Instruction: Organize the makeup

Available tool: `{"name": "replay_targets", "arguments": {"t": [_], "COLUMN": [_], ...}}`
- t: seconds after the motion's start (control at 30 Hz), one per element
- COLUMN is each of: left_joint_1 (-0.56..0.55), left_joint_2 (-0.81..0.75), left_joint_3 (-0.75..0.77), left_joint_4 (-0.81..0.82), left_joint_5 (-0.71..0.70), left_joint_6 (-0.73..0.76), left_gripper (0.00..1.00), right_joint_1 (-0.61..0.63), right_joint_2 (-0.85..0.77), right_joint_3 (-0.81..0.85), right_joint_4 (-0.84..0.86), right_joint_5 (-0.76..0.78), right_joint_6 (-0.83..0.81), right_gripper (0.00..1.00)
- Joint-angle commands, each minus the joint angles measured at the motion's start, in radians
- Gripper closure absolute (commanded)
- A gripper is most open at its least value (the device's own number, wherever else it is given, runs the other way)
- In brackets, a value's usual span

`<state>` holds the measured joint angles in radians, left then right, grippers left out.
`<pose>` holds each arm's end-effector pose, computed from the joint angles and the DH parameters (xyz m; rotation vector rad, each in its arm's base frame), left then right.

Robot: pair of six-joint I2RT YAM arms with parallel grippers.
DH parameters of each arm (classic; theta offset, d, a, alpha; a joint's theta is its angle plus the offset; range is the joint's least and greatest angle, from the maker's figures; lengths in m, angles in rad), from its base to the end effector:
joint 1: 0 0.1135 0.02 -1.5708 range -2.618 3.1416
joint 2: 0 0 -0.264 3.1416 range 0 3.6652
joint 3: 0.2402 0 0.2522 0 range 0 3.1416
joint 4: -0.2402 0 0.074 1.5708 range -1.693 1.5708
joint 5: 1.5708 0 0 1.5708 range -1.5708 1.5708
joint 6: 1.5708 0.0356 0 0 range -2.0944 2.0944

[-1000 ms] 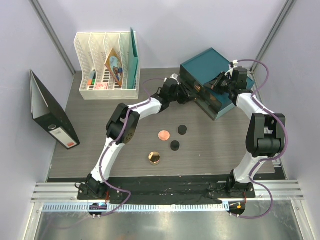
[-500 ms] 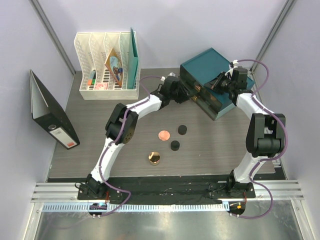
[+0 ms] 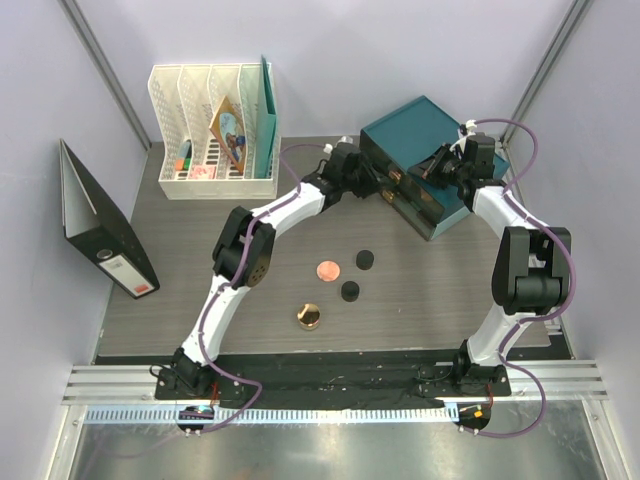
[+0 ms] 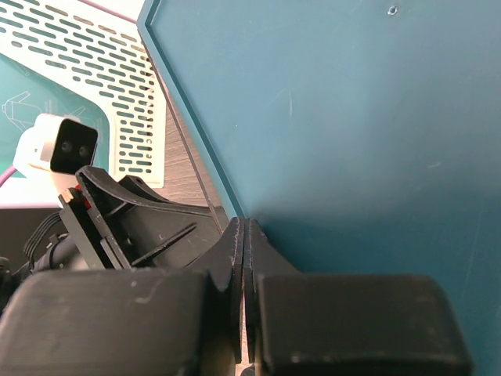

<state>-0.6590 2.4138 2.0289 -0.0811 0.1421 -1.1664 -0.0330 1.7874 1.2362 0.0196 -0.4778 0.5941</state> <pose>0.4430 -0.3495 0.2037 -0.4766 2.2376 -1.2141 0.4082 0.0029 0.2406 0.3742 2.1146 0.8346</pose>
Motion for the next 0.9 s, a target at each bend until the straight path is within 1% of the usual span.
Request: {"name": "replay_targets", "arguments": {"t": [0.0, 0.13, 0.2, 0.37, 0.57, 0.87], "left_joint_1": [-0.002, -0.007, -0.008, -0.011, -0.016, -0.018], "left_joint_2": [0.021, 0.018, 0.015, 0.018, 0.050, 0.071], "left_joint_3": [0.056, 0.045, 0.044, 0.040, 0.068, 0.090], "left_joint_4": [-0.042, -0.048, -0.052, -0.052, -0.091, -0.112], "left_joint_5": [0.002, 0.001, -0.001, -0.003, -0.006, -0.015], "left_joint_6": [0.020, 0.025, 0.031, 0.037, 0.030, 0.019], "left_gripper": [0.65, 0.66, 0.69, 0.71, 0.71, 0.66], "right_joint_1": [0.005, 0.005, 0.005, 0.005, 0.005, 0.005], "right_joint_2": [0.138, 0.144, 0.147, 0.148, 0.150, 0.152], "right_joint_3": [-0.093, -0.087, -0.087, -0.089, -0.087, -0.089], "right_joint_4": [-0.360, -0.362, -0.363, -0.362, -0.363, -0.363], "right_joint_5": [0.120, 0.120, 0.119, 0.120, 0.120, 0.122], "right_joint_6": [-0.086, -0.086, -0.086, -0.086, -0.089, -0.089], "right_gripper": [0.98, 0.98, 0.98, 0.98, 0.98, 0.98]}}
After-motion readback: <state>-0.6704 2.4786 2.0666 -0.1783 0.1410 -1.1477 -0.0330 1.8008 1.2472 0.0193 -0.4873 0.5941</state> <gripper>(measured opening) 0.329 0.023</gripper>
